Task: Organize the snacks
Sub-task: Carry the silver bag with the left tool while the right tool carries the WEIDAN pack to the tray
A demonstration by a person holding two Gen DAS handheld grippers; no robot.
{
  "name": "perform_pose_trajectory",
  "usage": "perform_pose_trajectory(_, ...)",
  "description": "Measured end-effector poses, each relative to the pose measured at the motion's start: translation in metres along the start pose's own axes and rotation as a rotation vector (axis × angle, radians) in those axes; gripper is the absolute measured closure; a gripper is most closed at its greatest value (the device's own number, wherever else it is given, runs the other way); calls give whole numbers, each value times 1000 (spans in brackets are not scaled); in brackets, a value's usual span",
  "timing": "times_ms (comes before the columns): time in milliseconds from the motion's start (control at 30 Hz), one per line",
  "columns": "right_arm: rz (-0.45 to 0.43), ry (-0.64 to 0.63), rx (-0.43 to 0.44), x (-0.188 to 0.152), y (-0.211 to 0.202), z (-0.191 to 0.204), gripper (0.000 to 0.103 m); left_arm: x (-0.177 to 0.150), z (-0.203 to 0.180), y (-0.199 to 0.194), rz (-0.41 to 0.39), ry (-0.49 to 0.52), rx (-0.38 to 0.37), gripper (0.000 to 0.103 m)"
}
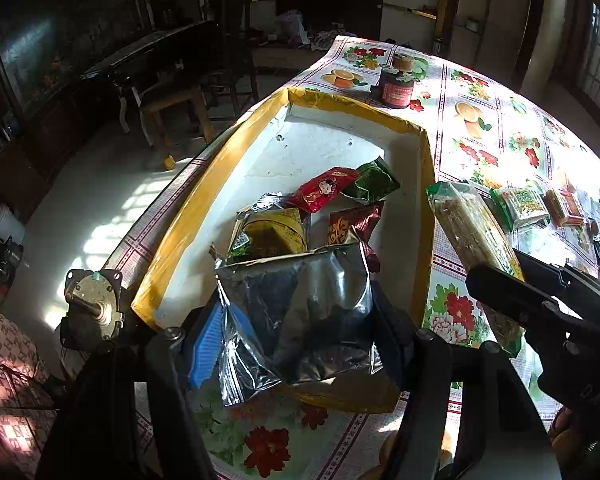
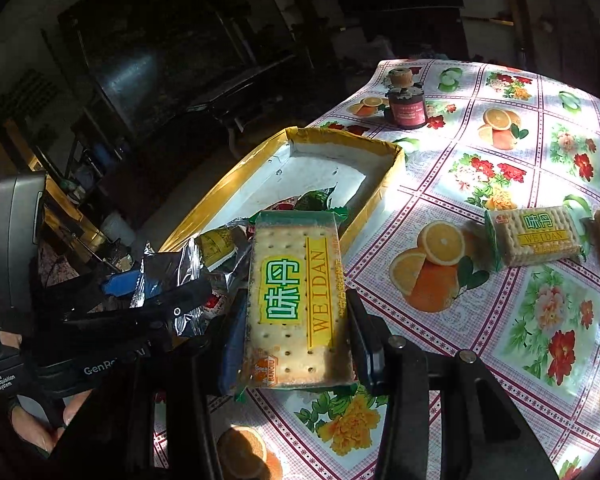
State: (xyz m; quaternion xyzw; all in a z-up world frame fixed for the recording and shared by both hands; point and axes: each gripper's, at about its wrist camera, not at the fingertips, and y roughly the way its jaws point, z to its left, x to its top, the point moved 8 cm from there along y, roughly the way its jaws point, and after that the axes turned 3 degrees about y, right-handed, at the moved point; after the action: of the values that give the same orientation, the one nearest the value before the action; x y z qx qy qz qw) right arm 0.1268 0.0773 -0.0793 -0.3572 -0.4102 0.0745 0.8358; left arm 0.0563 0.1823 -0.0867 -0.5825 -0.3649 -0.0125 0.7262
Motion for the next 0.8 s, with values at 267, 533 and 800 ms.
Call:
perform_pose_trajectory(267, 1, -1, 8, 23, 24, 4, 57, 4, 3, 12, 22, -2, 7, 36)
perform_pose_trajectory(533, 1, -6, -10, 50, 49, 1, 57, 6, -3, 21, 33, 17, 11, 36)
perform_pose_trajectory(800, 15, -5, -34, 61, 70, -7, 57, 12, -6, 33, 45, 33, 22, 36)
